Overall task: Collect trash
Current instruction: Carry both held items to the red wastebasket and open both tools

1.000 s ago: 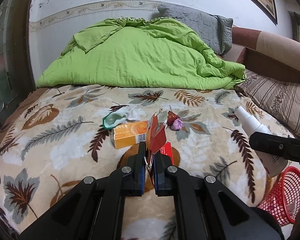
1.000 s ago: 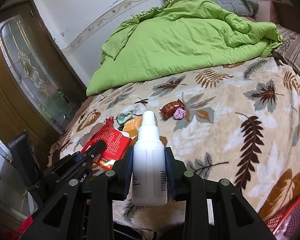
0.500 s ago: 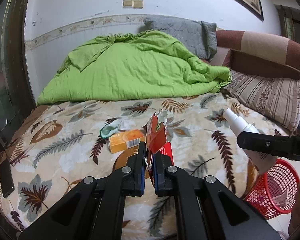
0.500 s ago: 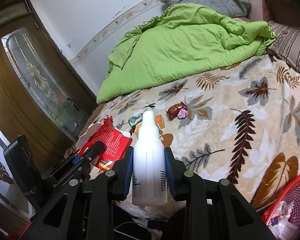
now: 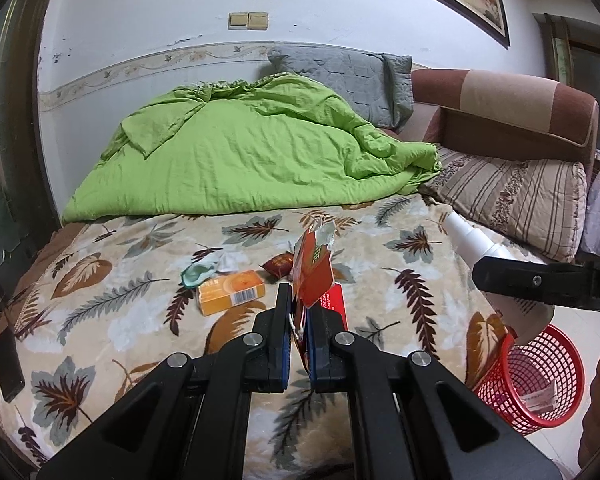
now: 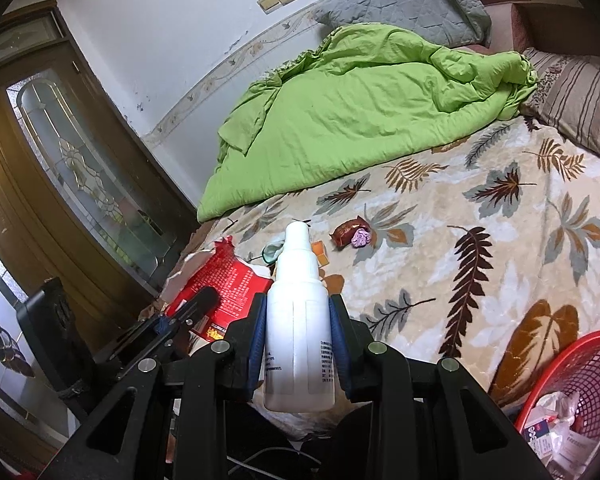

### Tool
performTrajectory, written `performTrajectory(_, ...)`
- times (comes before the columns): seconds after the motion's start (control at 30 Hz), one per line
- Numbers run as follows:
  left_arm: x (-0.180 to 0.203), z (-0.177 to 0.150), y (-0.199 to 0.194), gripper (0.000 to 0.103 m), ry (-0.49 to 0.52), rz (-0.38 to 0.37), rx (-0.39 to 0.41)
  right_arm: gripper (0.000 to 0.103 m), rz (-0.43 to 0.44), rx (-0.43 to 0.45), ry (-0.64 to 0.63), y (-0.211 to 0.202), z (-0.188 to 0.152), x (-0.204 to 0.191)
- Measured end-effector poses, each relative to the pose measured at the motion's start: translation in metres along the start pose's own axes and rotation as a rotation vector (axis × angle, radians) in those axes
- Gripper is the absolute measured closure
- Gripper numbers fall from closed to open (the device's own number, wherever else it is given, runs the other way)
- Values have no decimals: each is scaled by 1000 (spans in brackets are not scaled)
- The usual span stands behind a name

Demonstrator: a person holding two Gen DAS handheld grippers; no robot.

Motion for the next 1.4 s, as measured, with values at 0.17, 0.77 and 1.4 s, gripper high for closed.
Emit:
performTrajectory(0.17, 7, 0, 4, 97, -11, -24, -7, 70, -11, 1, 1, -8, 1, 6)
performTrajectory(0.77, 161, -11, 34, 97, 63, -476, -167, 70, -343, 105, 226, -136, -8, 163)
performTrajectory(1.4, 270, -48, 40, 50, 104, -719, -346, 51, -490, 50, 324, -174, -39, 237)
Point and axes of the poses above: each gripper's, at about its wrist camera, not at the fingertips, and y roughly the way its jaws point, x to its right, z to its top, the point moved 5 cm from there along y, roughly the way its jaws point, and after that the axes turned 12 degrees about x, right-handed, at the moved point
